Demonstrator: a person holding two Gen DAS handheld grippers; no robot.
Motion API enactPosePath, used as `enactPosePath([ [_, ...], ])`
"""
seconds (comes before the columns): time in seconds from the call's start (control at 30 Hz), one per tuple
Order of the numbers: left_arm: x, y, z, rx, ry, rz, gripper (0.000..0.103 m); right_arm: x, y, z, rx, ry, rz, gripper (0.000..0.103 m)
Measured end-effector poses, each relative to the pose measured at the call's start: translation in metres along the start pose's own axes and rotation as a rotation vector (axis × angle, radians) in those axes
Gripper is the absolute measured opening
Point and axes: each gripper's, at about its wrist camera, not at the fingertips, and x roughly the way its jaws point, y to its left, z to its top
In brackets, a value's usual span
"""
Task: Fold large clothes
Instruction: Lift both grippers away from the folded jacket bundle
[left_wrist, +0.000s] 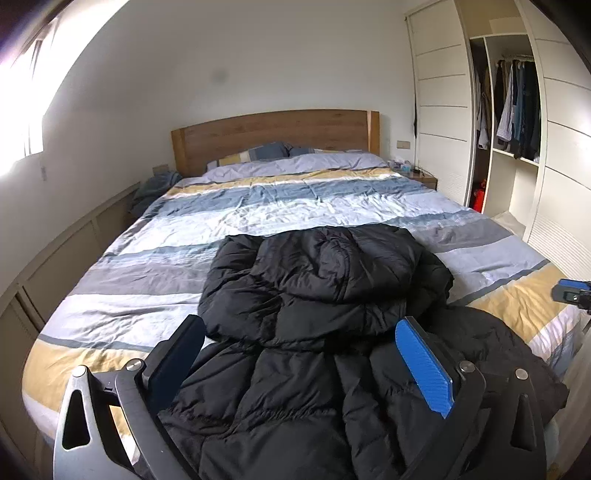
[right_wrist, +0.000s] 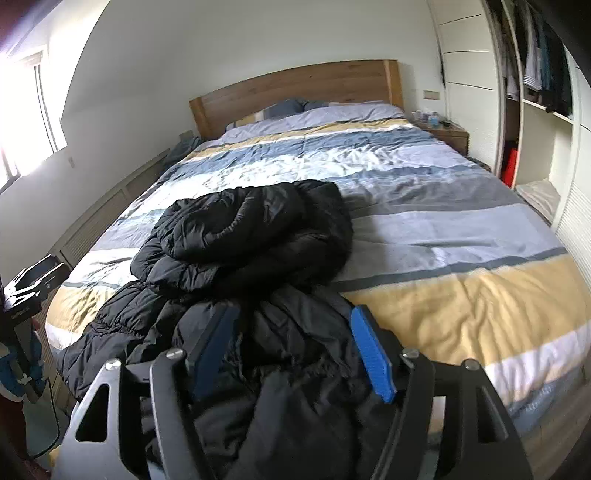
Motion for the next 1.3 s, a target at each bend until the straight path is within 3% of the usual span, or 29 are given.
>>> enactPosePath([
  [0.57,-0.035,0.051,-0.034,-0.083,0.004,0.114,0.102,-0.036,-0.044,-0.037,0.107,-0.009,-0.066,0.074],
  [0.9,-0.029,0.086,-0.065,-0.14,0.07,0.184,0.102,-0.028,-0.062,-0.047,0.16,0.025,-0.072,0.074],
  [1.3,-0.007,0.119,-0.1,-0.208,0.185,0.217,0.102,0.003,-0.064,-0.061,0.161,0.117,-0.08,0.075],
])
